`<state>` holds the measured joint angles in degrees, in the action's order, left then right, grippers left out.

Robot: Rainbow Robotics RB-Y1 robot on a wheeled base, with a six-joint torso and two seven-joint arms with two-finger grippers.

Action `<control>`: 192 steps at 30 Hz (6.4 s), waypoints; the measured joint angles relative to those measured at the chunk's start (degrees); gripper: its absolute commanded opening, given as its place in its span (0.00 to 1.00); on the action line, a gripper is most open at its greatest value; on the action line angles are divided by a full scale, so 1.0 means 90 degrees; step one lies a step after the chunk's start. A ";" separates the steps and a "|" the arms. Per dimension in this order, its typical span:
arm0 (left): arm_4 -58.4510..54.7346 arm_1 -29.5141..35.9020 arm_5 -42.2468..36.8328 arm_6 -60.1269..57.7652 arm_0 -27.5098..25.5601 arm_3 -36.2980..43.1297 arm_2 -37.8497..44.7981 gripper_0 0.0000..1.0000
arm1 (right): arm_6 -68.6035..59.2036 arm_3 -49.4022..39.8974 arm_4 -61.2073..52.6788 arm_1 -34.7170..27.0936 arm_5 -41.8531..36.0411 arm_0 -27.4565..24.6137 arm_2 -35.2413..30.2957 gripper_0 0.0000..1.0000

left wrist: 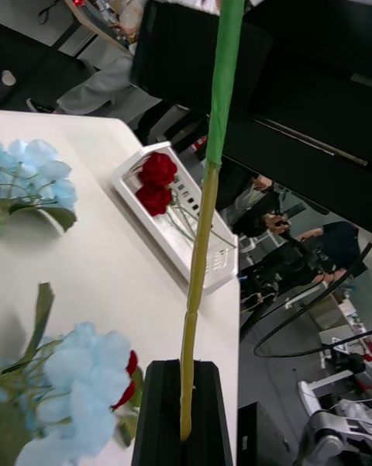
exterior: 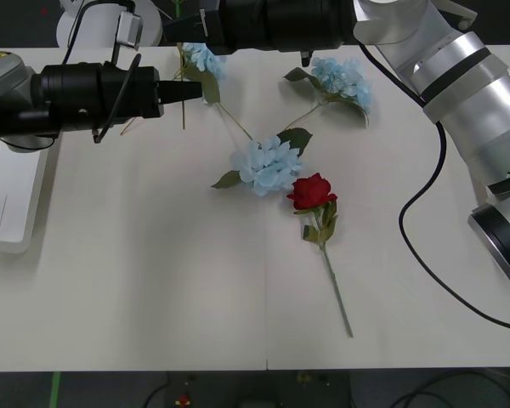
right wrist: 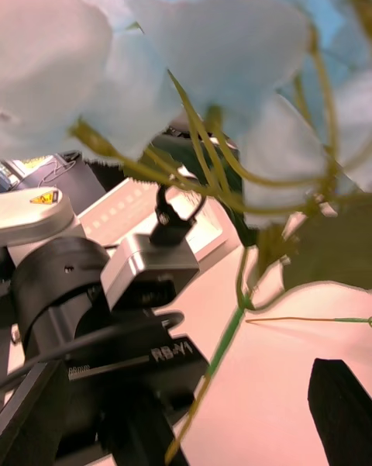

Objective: Put the red flowers into the right box and the blue flowers into the left box

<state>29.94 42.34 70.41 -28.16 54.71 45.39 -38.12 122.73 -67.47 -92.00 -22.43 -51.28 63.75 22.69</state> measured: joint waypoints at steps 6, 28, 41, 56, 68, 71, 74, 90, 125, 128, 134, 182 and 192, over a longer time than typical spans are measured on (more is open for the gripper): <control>0.0842 0.0814 -0.0034 0.0000 -0.0001 0.0001 0.0000 0.00 | -0.0173 -0.0002 0.0011 -0.0035 -0.0698 0.0002 0.0000 0.89; 0.5565 0.2953 -0.0323 -0.0003 -0.0003 -0.1816 0.0004 0.00 | -0.6974 -0.2368 0.2876 -0.1235 -0.5743 -0.0159 0.1063 0.89; 0.7465 0.2139 -0.2211 -0.2156 -0.0003 -0.2402 -0.0475 0.00 | -0.7087 -0.3187 0.4629 -0.1223 -0.6464 -0.1375 0.1215 0.90; 0.7522 0.1737 -0.2285 -0.2834 -0.0003 -0.2036 -0.1371 1.00 | -0.6979 -0.3237 0.5953 -0.0814 -0.5158 -0.2483 0.1629 0.91; 0.7590 0.1737 -0.2288 -0.0025 -0.0001 0.0012 -0.0301 1.00 | -0.6950 -0.2435 0.6044 -0.0666 -0.4260 -0.2511 0.2007 0.91; 0.7605 0.1737 -0.2288 -0.0006 0.0000 0.0579 -0.0292 1.00 | -0.6939 -0.2432 0.6134 -0.0666 -0.4252 -0.2524 0.2046 0.92; 0.7739 0.1737 -0.2289 0.0182 0.0001 0.1202 -0.0274 1.00 | -0.6764 -0.2427 0.6209 -0.0666 -0.4143 -0.2572 0.2077 0.92; 0.9989 0.0625 -0.1652 0.3116 0.0749 0.2150 -0.0054 1.00 | -0.6525 -0.2310 0.6344 -0.0665 -0.3451 -0.2790 0.2321 0.92; 1.2982 -0.2704 -0.0985 0.4395 0.1617 0.0357 -0.1323 1.00 | -0.6175 -0.2157 0.6630 -0.0665 -0.2620 -0.3095 0.2328 0.82; 1.2982 -0.2708 -0.1048 0.4355 0.1617 0.0353 -0.1347 1.00 | -0.6162 -0.2157 0.6659 -0.0665 -0.2618 -0.3100 0.2328 0.82; 1.2781 -0.2708 -0.1080 0.4345 0.1616 0.0352 -0.1337 1.00 | -0.6162 -0.2155 0.6678 -0.0667 -0.2616 -0.3111 0.2328 0.63; 0.8934 -0.2310 -0.0687 -0.1703 0.1445 0.0325 0.0598 1.00 | -0.2927 -0.0411 0.6232 -0.2538 -0.4099 -0.2253 -0.2247 0.00; 0.8483 -0.2957 -0.1616 -0.1716 0.1442 -0.0224 -0.0373 0.84 | -0.1698 0.2596 0.8045 -0.2879 -0.2295 -0.0892 -0.1789 0.00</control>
<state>106.29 15.73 55.87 -43.60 67.69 43.38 -41.47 107.45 -44.10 -19.60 -48.35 -71.94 55.72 6.59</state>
